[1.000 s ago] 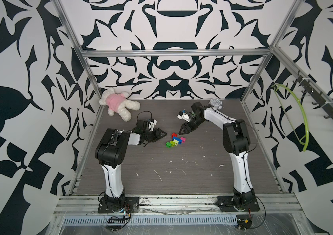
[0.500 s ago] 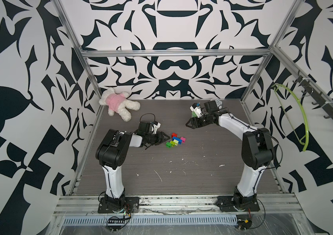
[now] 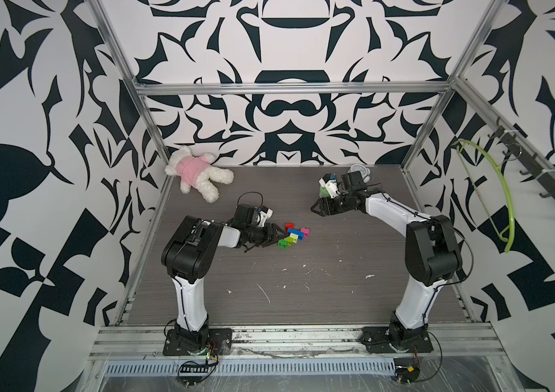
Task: Assemble the letter y with lego
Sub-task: Adjust the lego brick at the center of the board.
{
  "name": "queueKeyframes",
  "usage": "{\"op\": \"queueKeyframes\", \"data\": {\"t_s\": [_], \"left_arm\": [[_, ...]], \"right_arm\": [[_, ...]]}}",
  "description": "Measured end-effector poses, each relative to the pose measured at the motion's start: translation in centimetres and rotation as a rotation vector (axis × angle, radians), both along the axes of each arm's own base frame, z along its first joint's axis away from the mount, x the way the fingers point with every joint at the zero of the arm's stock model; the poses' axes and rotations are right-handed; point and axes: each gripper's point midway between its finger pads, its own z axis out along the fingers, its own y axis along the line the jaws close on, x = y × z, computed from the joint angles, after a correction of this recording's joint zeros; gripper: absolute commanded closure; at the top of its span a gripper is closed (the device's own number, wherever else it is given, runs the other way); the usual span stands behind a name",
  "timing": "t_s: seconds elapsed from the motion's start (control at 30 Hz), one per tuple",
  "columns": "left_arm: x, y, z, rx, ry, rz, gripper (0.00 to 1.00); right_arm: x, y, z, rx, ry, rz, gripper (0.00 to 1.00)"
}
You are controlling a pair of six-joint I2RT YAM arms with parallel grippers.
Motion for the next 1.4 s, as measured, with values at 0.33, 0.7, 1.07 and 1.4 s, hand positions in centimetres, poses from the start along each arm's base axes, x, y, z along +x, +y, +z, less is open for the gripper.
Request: {"op": "queueKeyframes", "data": {"t_s": [0.33,0.7,1.07,1.4], "left_arm": [[-2.1,-1.5,0.0,-0.018,0.031,-0.059,0.44],[-2.4,-1.5,0.1,-0.011,0.039,-0.06,0.41],[2.9,8.8,4.2,0.09,-0.038,0.221,0.01],[8.6,22.8,11.8,0.347,-0.46,0.567,0.01]], "right_arm": [[-0.3,-0.7,0.3,-0.004,-0.022,-0.028,0.36],[-0.5,-1.6,0.3,-0.03,-0.052,-0.067,0.36],[-1.2,-7.8,3.8,-0.124,-0.27,-0.312,0.0],[-4.8,-16.2,0.9,-0.342,-0.383,-0.637,0.0]]}}
